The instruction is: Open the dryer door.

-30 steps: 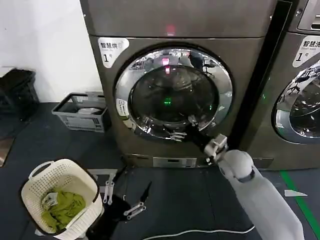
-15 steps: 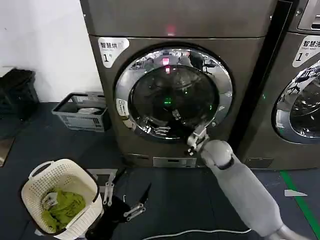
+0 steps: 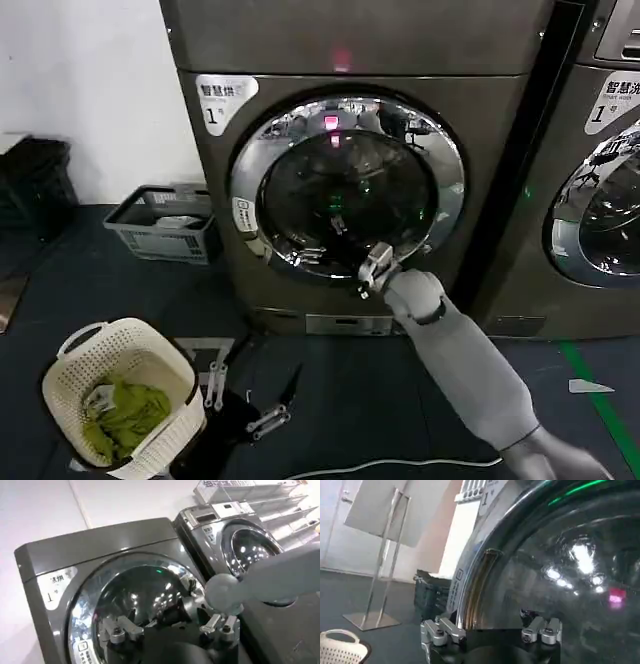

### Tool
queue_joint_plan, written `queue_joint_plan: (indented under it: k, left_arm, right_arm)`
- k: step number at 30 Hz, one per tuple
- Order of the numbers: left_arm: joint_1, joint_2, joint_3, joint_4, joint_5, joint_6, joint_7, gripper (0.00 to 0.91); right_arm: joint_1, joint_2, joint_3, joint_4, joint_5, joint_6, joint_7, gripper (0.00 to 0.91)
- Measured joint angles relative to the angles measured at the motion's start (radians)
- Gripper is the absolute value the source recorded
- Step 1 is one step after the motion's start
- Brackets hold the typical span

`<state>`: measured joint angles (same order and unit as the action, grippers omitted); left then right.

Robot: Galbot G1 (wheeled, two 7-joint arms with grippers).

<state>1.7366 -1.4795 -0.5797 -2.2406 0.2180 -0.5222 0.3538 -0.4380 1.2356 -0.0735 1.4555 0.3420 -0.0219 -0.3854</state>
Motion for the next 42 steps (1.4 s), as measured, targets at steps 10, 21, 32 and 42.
queue_joint_plan:
  k: [10, 21, 32, 42]
  left_arm:
    - [-0.004, -0.001, 0.000, -0.003, -0.001, 0.000, 0.000, 0.907]
    - [-0.001, -0.002, -0.004, -0.006, -0.002, 0.001, 0.000, 0.907]
    - [0.002, -0.003, -0.007, -0.006, -0.002, -0.003, -0.001, 0.907]
    - [0.014, -0.007, -0.010, -0.006, -0.003, -0.013, -0.002, 0.907]
  right_arm:
    - [0.045, 0.042, -0.027, -0.079, -0.006, 0.010, -0.002, 0.907]
    - [0.083, 0.078, -0.064, -0.137, -0.008, 0.017, -0.008, 0.907]
    - [0.125, 0.110, -0.097, -0.198, -0.016, 0.020, -0.007, 0.907]
    - [0.152, 0.152, -0.111, -0.251, -0.036, 0.025, -0.009, 0.907]
